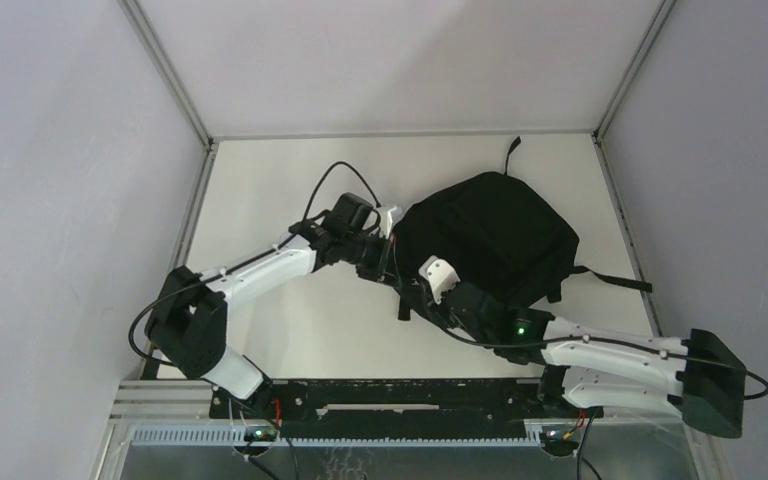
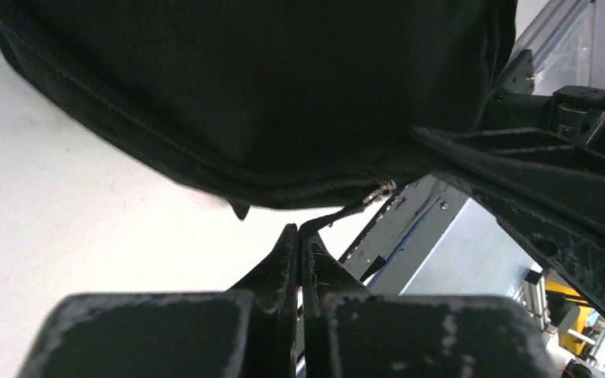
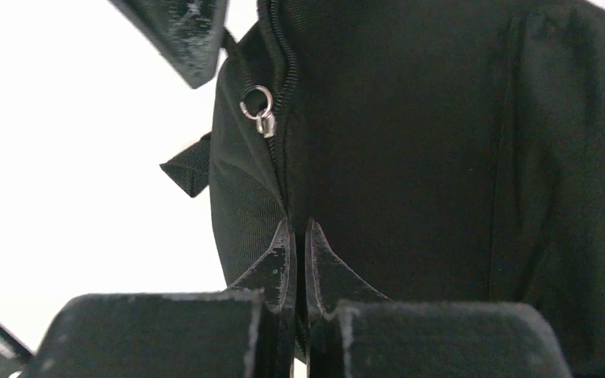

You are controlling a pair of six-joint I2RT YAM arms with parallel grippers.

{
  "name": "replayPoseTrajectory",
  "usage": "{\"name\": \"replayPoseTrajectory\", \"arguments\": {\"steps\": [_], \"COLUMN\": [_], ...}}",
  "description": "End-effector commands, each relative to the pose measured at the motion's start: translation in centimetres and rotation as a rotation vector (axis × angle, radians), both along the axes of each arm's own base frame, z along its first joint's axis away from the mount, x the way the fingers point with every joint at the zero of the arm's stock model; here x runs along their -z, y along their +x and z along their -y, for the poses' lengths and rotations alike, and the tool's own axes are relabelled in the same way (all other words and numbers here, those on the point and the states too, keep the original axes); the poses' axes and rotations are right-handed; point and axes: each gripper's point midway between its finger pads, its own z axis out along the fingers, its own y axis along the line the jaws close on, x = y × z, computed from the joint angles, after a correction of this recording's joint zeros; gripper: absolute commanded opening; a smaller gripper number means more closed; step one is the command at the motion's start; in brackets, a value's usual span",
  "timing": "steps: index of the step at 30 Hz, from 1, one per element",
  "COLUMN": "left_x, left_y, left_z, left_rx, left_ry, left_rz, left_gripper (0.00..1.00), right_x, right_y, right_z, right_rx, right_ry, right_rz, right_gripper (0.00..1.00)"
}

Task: Pack the student bag
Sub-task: Zip the student bag at the center of the board.

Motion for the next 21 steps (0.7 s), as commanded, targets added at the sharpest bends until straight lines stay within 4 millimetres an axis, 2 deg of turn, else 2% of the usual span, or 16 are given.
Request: {"name": "replayPoseTrajectory", "arguments": {"steps": [1,4,7,11,14,17,21], "left_x": [-2.6,-3.6,-4.1,-4.2,-5.3,-6.5,-6.5], "left_y": [3.5,5.2,7.1,9.2,10.1,10.1,10.4], "left_z": [-1.1,-1.5,-2.3,-4.8,-6.2,-6.3,-6.7], "left_rx": [-0.081,-0.124,-0.175,-0.247,-0.295,-0.299,-0.312], "left_ry": [0.002,-0.013,-0.002,0.013,0.001,-0.018,-0.002], "left_rz": [0.081,0.108,0.130,0.125,0.149,0.175,0.186], "left_gripper": [0.00,0.00,0.00,0.00,0.00,0.00,0.00], "right_x": [-3.5,-5.0,-5.5,-5.4,-5.8,-5.7,-5.6], "right_y": [-1.5,-2.5,-2.9,-3.2,-3.7,-4.1,-4.4], "right_z": [0.4,0.1,0.7,1.9,2.1,2.3,2.4], "right_rx": [0.012,-0.005,0.035,0.071,0.072,0.074,0.071], "right_ry": [0.087,0.153,0.184,0.172,0.190,0.194,0.182], "right_rz": [0.023,0.032,0.031,0.036,0.040,0.032,0.034], "right_gripper": [0.00,0.00,0.00,0.00,0.00,0.00,0.00]}}
